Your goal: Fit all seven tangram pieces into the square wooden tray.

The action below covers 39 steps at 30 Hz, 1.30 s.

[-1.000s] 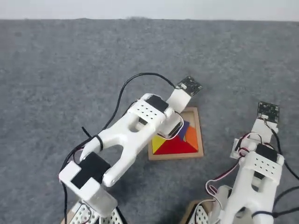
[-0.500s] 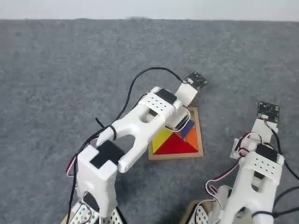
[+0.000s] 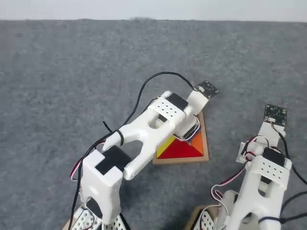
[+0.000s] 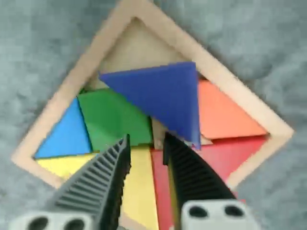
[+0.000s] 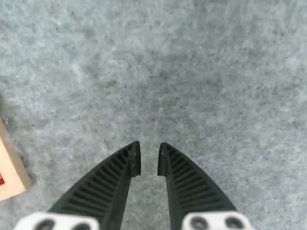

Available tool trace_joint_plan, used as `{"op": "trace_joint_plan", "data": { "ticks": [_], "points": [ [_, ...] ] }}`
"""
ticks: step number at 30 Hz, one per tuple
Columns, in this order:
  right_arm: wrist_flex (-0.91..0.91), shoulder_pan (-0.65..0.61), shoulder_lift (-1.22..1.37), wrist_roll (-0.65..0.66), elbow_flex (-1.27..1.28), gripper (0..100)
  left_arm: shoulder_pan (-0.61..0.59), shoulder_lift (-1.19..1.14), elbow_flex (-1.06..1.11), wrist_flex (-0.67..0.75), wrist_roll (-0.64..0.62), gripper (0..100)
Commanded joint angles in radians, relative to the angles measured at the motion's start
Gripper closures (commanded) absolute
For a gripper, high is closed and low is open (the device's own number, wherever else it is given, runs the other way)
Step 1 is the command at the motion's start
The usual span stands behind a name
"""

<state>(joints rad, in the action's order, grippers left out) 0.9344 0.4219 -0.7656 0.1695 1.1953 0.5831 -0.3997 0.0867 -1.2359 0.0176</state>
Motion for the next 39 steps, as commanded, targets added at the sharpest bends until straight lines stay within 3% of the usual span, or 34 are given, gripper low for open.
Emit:
{"op": "trace_joint_plan", "data": {
  "ticks": [1, 39],
  "points": [
    [-0.019, 0.005, -0.015, 0.015, -0.054, 92.4, 0.026, 0.015, -0.039, -0.023, -0.015, 89],
    [-0.019, -0.025, -0.015, 0.015, -0.051, 92.4, 0.009, 0.003, -0.096, 0.13, -0.074, 89]
  ]
}}
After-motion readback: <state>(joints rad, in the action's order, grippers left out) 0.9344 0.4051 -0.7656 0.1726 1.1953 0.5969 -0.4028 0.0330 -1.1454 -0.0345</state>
